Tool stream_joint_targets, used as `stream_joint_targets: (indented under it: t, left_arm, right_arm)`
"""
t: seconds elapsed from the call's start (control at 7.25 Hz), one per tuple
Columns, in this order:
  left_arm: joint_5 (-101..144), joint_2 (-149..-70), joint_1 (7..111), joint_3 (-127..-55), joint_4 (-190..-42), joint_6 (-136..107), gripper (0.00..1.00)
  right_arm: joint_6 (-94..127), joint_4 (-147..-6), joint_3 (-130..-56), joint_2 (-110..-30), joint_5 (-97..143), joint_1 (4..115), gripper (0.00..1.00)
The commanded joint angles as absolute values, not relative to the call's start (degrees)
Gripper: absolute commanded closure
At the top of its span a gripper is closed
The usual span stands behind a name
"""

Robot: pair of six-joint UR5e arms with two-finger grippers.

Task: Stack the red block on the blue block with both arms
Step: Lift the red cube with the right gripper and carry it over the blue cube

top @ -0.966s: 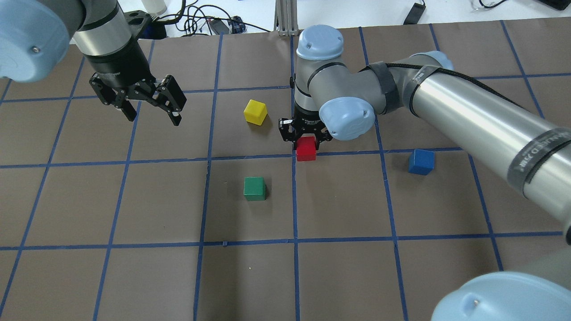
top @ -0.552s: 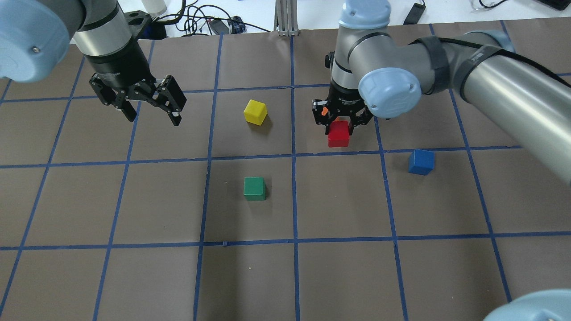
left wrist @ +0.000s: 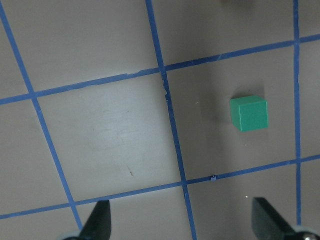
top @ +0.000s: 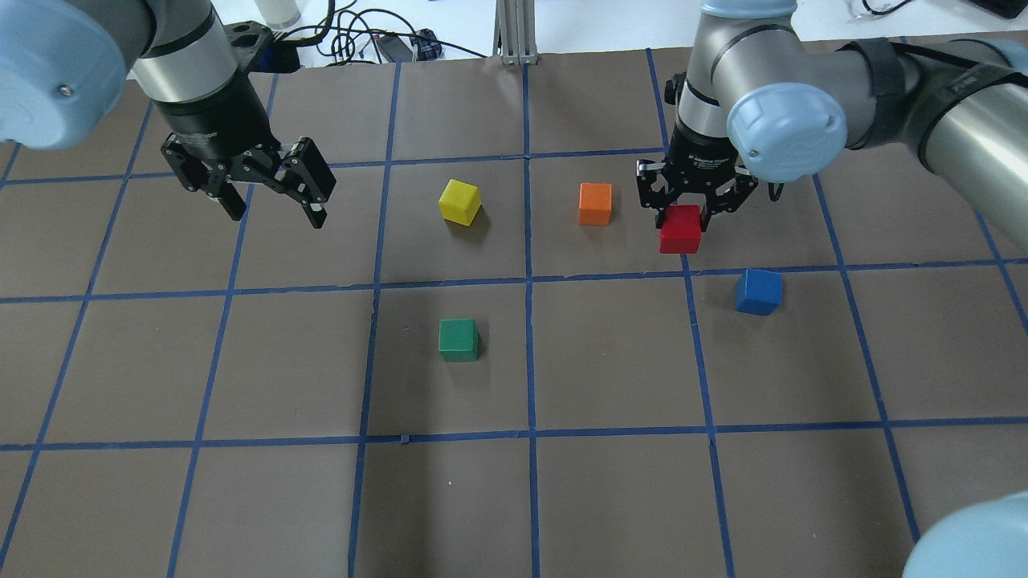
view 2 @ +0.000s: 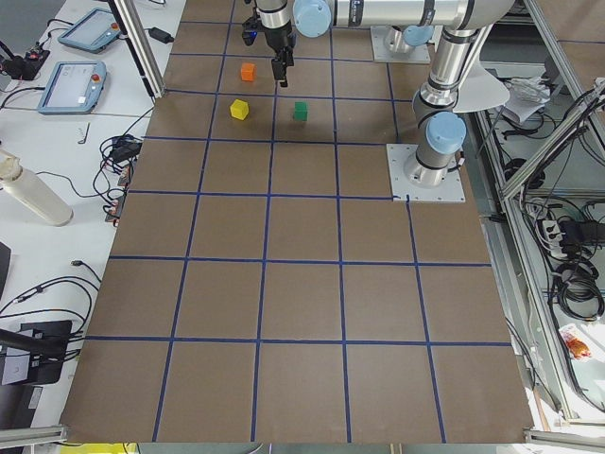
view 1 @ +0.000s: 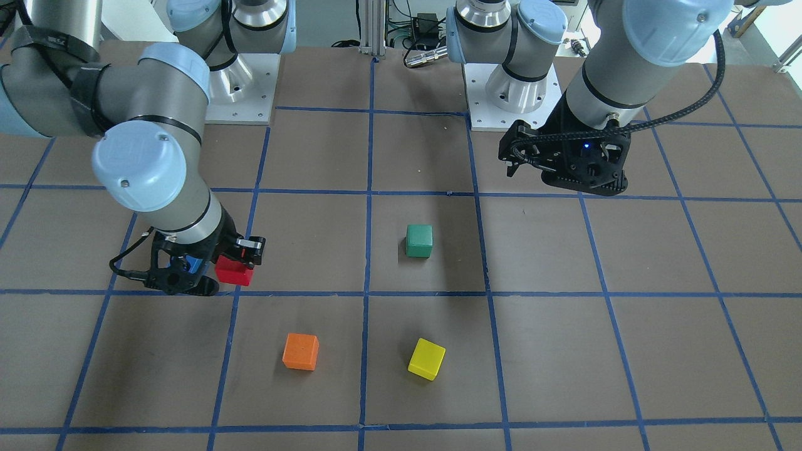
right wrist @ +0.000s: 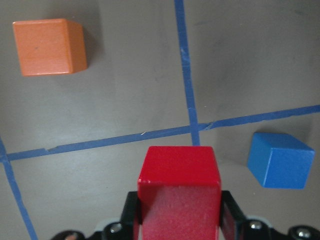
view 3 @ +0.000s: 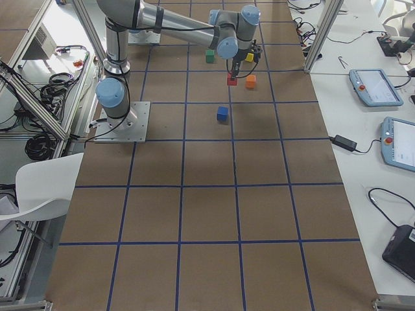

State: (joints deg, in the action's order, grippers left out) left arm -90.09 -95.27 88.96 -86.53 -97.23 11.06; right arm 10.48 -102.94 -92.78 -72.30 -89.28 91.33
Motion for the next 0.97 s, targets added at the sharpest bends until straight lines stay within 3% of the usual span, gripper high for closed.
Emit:
stream_joint_targets:
  t: [0.0,0.83]
  left_arm:
    - [-90.2,-95.2,89.0,-86.6,-97.2,11.0,0.0]
    - [-90.2,-95.2,89.0,-86.7,-97.3,10.8,0.0]
  right_arm:
    - [10.0,-101.7,-93.4,-73.3,-89.3,88.3,1.0]
    - [9.3,-104.6,-98.2,-73.9,-88.8,80.9,1.0]
